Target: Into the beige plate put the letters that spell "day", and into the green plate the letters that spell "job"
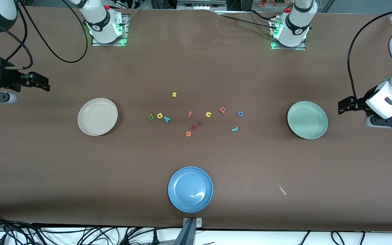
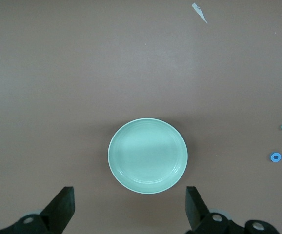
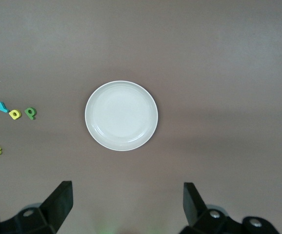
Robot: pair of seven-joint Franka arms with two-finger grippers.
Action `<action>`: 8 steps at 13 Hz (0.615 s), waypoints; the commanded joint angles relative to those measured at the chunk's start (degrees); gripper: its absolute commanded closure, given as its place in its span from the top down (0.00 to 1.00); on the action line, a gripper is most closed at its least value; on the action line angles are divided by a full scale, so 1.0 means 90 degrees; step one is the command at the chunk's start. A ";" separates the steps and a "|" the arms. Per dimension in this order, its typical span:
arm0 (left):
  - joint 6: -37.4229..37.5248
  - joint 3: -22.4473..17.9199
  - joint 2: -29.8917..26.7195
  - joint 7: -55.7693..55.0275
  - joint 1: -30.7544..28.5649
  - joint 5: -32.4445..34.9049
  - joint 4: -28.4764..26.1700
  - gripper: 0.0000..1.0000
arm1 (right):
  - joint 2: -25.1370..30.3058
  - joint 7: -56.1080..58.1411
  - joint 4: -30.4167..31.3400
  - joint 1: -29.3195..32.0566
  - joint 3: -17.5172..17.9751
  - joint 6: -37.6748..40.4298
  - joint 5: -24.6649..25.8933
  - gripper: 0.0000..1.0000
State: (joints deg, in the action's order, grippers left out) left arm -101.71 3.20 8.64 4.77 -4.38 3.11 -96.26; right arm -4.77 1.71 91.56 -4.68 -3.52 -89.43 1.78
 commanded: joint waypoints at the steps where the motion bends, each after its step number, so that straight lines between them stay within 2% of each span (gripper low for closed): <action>1: 0.0060 -0.0023 -0.0062 0.0115 0.0018 0.0015 -0.0037 1.00 | -0.0046 -0.0073 -0.0144 0.0032 0.0020 0.0064 -0.0129 1.00; 8: 0.0060 -0.0023 -0.0071 0.0105 0.0028 0.0015 -0.0037 1.00 | -0.0066 -0.0063 -0.0193 0.0071 0.0010 0.0064 -0.0109 1.00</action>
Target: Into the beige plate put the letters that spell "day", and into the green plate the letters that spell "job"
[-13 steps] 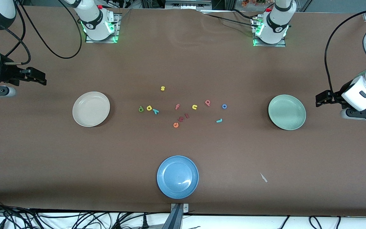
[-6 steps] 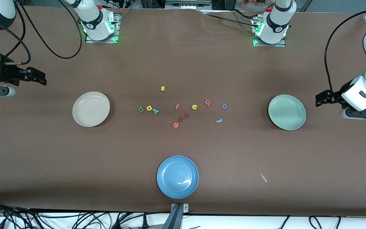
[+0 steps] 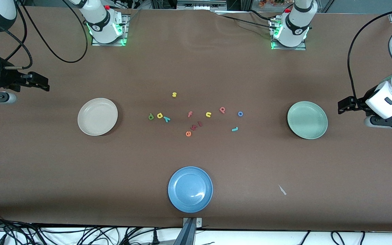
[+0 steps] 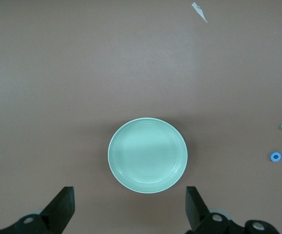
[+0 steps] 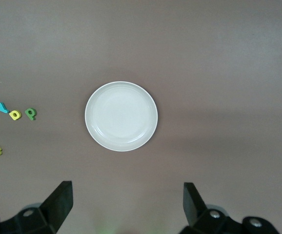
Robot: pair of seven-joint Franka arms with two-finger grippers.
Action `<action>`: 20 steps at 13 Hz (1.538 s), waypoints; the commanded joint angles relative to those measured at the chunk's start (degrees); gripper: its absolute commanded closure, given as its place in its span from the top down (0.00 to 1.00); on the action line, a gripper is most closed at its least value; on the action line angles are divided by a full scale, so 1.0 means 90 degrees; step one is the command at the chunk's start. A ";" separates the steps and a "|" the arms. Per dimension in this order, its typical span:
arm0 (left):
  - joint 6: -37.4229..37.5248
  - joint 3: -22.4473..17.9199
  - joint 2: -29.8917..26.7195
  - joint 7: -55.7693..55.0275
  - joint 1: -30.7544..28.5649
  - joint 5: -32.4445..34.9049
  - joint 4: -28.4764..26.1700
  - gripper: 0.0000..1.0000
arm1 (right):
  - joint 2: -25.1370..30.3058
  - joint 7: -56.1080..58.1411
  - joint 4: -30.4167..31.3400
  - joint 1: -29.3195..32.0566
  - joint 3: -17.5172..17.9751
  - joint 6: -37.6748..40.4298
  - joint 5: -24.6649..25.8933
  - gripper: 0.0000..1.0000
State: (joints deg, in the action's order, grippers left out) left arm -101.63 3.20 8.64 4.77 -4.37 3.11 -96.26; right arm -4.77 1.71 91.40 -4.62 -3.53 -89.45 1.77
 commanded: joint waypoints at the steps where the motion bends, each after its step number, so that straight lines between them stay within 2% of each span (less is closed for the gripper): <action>1: 0.0052 -0.0023 -0.0062 0.0105 0.0027 0.0006 -0.0037 1.00 | -0.0066 -0.0082 -0.0194 0.0084 0.0011 0.0056 -0.0119 1.00; 14: 0.0052 -0.0023 -0.0052 0.0105 0.0027 0.0006 -0.0037 1.00 | -0.0202 -0.0005 -0.0302 0.0113 0.0050 0.0036 -0.0129 1.00; 16: 0.0052 -0.0023 -0.0052 0.0105 0.0027 0.0006 -0.0037 1.00 | -0.0290 -0.0034 -0.0302 -0.0100 0.0147 -0.0032 -0.0138 1.00; 20: 0.0052 -0.0023 -0.0052 0.0115 0.0037 0.0006 -0.0037 1.00 | -0.0709 -0.0112 -0.0370 -0.0404 0.0177 -0.0324 -0.0636 1.00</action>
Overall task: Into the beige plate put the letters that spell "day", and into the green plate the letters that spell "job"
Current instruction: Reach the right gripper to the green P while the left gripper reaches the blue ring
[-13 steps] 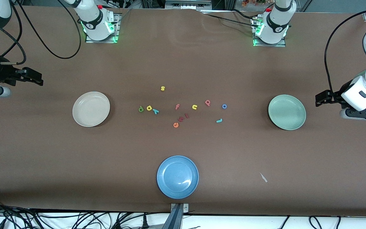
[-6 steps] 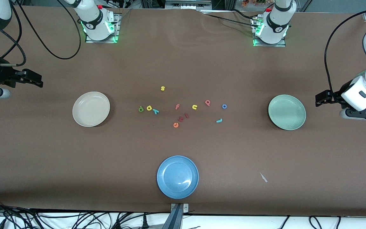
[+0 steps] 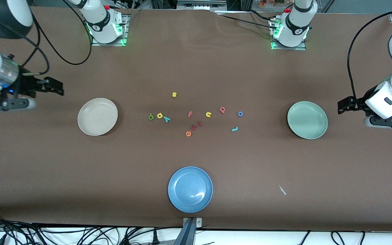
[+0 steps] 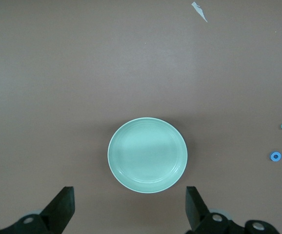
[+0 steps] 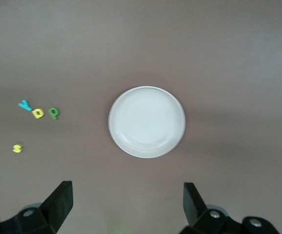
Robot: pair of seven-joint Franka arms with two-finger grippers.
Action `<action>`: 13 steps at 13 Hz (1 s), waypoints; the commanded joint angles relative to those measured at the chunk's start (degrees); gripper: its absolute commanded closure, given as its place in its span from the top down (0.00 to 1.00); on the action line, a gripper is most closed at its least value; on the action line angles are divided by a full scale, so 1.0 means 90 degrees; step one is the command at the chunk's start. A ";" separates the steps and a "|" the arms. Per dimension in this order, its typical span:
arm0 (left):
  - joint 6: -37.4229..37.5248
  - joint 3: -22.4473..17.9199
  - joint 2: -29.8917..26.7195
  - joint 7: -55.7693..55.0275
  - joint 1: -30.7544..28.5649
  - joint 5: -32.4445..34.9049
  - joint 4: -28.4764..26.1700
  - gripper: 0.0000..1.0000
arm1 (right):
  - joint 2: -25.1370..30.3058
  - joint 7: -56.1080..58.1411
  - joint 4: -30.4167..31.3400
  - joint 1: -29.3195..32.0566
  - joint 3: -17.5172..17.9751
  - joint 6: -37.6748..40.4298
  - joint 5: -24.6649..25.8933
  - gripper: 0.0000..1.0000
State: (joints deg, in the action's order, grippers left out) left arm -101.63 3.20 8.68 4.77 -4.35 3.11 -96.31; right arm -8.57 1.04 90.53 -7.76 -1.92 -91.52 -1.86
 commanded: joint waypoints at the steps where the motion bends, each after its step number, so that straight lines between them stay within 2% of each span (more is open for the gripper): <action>1: 0.0052 -0.0023 -0.0047 0.0095 0.0043 0.0006 -0.0031 1.00 | -0.0404 -0.0038 -0.0274 -0.0172 -0.0001 -0.0240 -0.0242 1.00; 3: 0.0119 -0.0023 -0.0047 0.0076 0.0043 0.0016 -0.0031 1.00 | -0.0667 -0.0445 -0.0255 -0.0591 -0.0002 -0.0746 -0.0272 1.00; 6: 0.0422 0.0054 -0.0027 0.0076 0.0082 -0.0101 -0.0031 1.00 | -0.1000 -0.1373 -0.0186 -0.0593 0.0583 -0.1217 -0.0243 1.00; 9: 0.0550 0.0512 0.0129 -0.0497 0.0082 -0.0307 -0.0041 1.00 | -0.1216 -0.2369 0.0134 -0.0593 0.1071 -0.1772 -0.0233 1.00; 11: 0.0550 0.0951 0.0294 -0.1258 0.0082 -0.0316 -0.0041 1.00 | -0.1245 -0.2877 0.0573 -0.0593 0.1403 -0.2358 -0.0204 1.00; 13: 0.0540 0.1323 0.0460 -0.1991 0.0082 -0.0637 -0.0041 1.00 | -0.1245 -0.3297 0.1100 -0.0593 0.1725 -0.3069 -0.0135 1.00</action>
State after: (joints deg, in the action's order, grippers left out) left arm -97.43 13.24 11.44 -8.35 -3.59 -0.02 -97.27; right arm -20.83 -25.19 95.75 -13.72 11.09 -114.13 -3.44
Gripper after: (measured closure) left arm 0.000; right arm 0.000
